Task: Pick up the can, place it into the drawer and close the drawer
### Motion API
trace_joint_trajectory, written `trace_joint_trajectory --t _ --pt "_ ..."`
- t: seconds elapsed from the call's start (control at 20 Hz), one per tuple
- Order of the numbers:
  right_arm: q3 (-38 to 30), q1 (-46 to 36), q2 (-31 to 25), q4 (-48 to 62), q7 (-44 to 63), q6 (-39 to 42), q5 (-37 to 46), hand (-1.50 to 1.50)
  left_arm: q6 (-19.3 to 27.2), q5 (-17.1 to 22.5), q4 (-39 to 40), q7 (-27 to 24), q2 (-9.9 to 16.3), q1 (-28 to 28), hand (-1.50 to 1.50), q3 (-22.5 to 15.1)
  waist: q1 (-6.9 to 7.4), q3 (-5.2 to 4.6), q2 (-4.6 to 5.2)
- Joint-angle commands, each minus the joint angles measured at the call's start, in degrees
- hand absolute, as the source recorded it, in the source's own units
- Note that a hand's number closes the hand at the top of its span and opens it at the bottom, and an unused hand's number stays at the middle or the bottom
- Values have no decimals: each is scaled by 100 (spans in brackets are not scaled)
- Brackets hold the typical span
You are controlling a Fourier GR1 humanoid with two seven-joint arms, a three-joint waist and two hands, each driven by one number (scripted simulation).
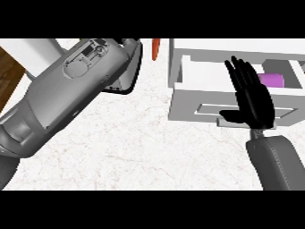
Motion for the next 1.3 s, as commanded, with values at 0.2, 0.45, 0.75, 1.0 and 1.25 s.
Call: trace_joint_trajectory --t 0.2,0.45,0.75,1.0,1.25 --pt "-458 -819 54 1875 -78 -811 234 -150 -140 -109 -893 436 517 424 -150 -86 156 124 140" --pt "-798 -1413 -10 2580 -267 -1264 111 -150 -9 -208 -1492 518 778 964 -150 -120 164 124 136" --pt "-966 -2418 63 3707 53 -1757 533 -150 -180 -289 -1960 652 1235 1392 -150 -86 253 121 190" --pt "-1142 -3195 104 4643 85 -2175 617 -150 -100 -406 -2418 871 1341 1487 -150 -38 223 126 202" --pt "-1368 -3676 -186 5236 -89 -2289 502 -150 45 -560 -2633 564 1238 2139 -150 -92 252 128 261"
